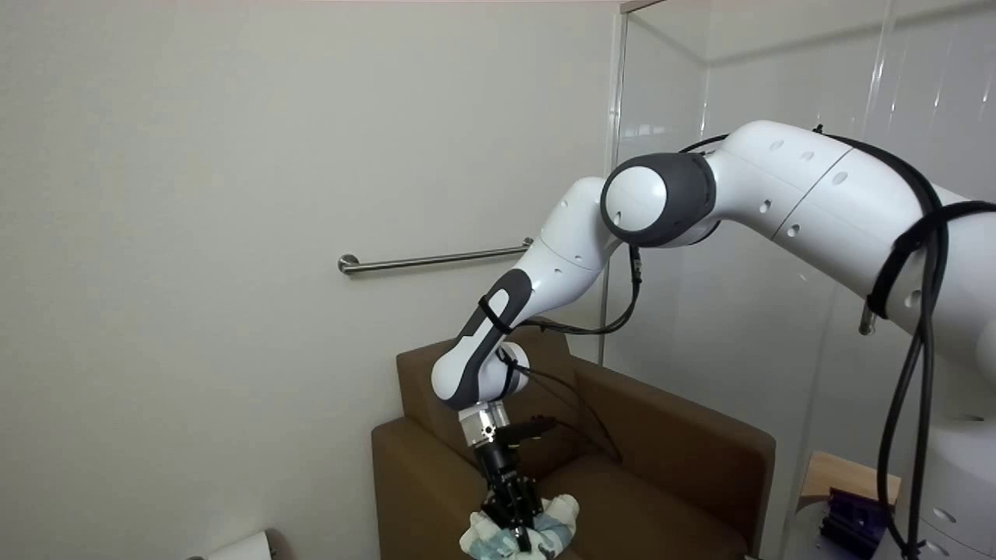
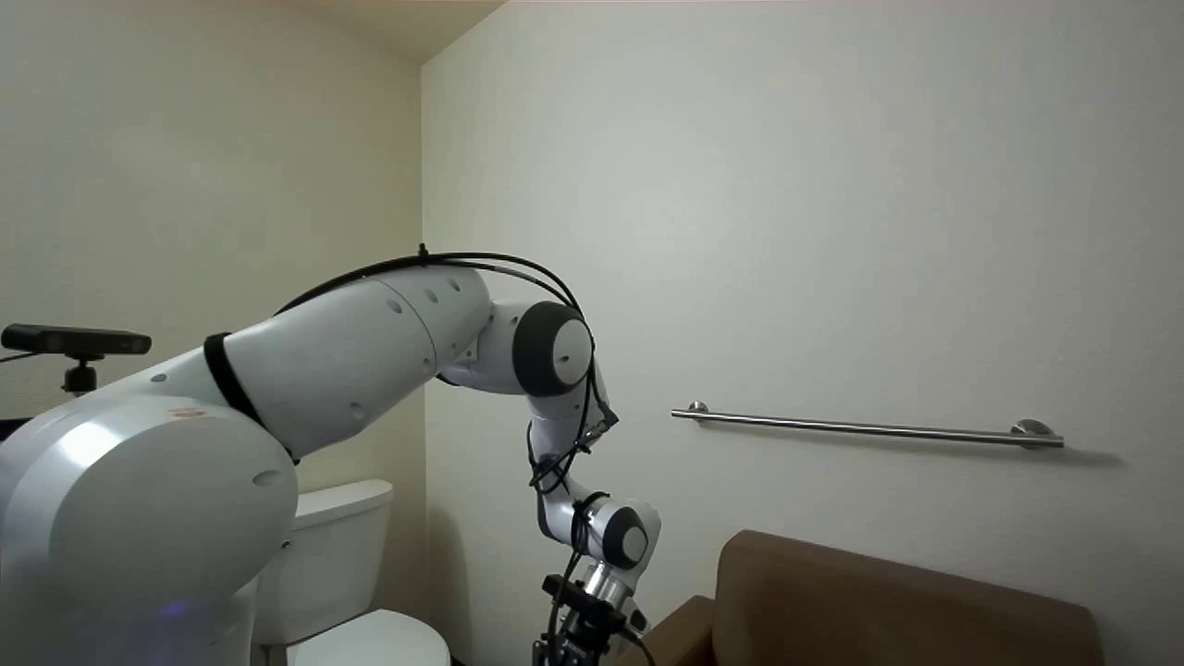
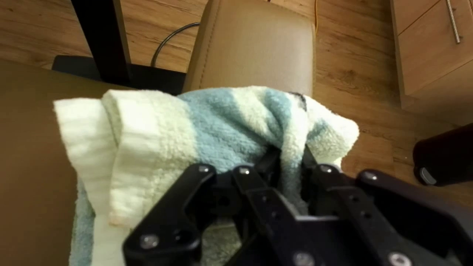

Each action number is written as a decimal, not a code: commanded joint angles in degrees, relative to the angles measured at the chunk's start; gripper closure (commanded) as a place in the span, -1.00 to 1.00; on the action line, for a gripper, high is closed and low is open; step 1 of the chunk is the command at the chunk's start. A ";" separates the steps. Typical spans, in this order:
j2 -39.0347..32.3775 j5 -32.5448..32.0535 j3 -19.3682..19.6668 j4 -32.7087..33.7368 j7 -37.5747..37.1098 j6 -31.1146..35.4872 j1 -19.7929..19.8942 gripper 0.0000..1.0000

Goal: Use the towel to wipe the arm rest

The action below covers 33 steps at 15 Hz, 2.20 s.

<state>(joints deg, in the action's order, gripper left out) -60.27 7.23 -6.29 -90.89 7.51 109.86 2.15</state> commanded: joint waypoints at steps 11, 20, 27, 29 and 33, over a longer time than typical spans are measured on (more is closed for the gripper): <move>-12.12 -4.47 1.64 27.59 2.55 1.04 -2.09 0.84; -20.27 -3.07 -1.36 46.85 11.54 -4.93 0.22 0.84; -17.21 -3.62 -2.54 41.59 18.81 -9.21 0.22 0.85; -15.47 -3.64 -2.97 38.18 20.22 -8.75 0.21 0.85; -9.65 -3.69 -2.77 28.29 18.95 -5.59 0.08 0.84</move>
<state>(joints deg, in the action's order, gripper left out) -77.44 3.70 -8.99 -51.31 26.13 101.70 1.72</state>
